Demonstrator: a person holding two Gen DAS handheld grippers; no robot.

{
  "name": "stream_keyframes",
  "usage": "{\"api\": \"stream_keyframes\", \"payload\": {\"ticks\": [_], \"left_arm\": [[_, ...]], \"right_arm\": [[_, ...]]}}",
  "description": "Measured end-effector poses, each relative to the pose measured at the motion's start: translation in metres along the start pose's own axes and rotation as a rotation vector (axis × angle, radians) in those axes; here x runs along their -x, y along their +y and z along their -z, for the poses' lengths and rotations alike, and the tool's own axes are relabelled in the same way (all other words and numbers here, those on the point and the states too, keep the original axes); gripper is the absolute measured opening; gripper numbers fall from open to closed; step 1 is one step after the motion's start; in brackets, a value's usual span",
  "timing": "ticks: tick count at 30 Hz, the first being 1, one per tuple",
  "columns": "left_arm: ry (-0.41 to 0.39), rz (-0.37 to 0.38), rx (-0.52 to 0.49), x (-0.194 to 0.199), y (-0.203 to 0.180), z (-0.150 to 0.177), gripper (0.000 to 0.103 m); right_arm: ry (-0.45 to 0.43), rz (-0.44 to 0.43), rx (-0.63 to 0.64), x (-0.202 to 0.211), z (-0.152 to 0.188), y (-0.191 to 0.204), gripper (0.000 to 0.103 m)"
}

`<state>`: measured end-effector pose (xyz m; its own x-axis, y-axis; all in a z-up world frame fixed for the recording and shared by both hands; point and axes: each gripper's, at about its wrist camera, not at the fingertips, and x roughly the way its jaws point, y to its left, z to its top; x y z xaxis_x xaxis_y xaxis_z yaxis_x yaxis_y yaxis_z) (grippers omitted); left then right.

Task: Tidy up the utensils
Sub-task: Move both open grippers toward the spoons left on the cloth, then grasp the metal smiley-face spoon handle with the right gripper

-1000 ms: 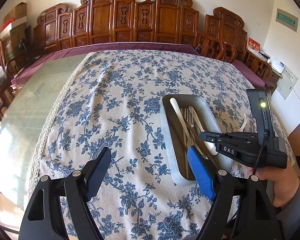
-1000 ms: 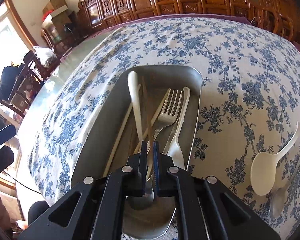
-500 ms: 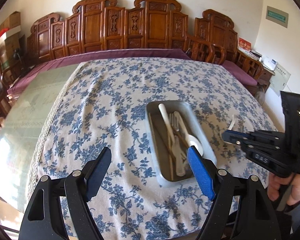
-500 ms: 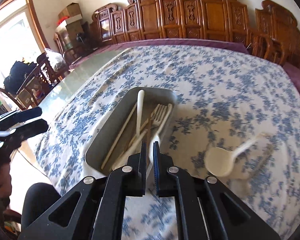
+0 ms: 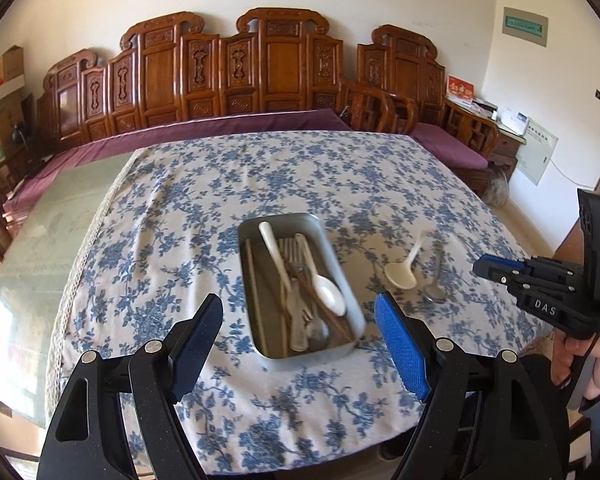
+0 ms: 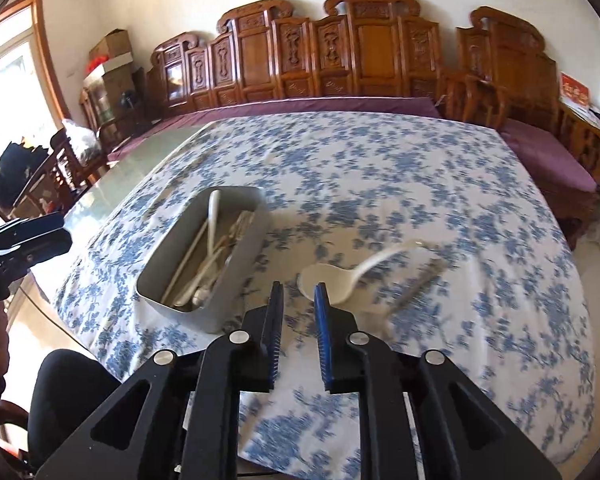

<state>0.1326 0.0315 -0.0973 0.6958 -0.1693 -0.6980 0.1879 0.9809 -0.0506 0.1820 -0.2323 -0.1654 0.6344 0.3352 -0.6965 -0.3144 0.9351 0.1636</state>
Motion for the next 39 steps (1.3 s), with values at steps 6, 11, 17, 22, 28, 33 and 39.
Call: {"api": "stream_keyframes", "payload": {"ticks": [6,11,17,22,28,33,39], "left_arm": [[-0.006,0.002,-0.036,0.013,-0.026,-0.003,0.075],[0.006,0.022,-0.046,0.016,-0.044,-0.004,0.075],[0.028,0.045,-0.08,-0.005,-0.064,-0.008,0.075],[0.051,0.072,-0.12,-0.04,-0.081,-0.016,0.075],[0.094,0.085,-0.161,-0.085,-0.096,-0.026,0.075],[0.116,0.082,-0.166,-0.116,-0.097,-0.037,0.075],[0.135,0.081,-0.145,-0.147,-0.089,-0.05,0.074]], "right_arm": [[-0.02,0.022,-0.017,0.022,0.009,-0.019,0.026],[-0.014,0.02,-0.049,0.029,0.018,-0.035,0.037],[0.008,0.028,-0.082,0.011,0.026,-0.061,0.039],[0.047,0.036,-0.107,-0.03,0.03,-0.083,0.039],[0.103,0.03,-0.148,-0.086,0.025,-0.103,0.039],[0.127,0.038,-0.146,-0.122,0.014,-0.108,0.039],[0.188,0.145,-0.053,-0.149,0.009,-0.097,0.041]]}}
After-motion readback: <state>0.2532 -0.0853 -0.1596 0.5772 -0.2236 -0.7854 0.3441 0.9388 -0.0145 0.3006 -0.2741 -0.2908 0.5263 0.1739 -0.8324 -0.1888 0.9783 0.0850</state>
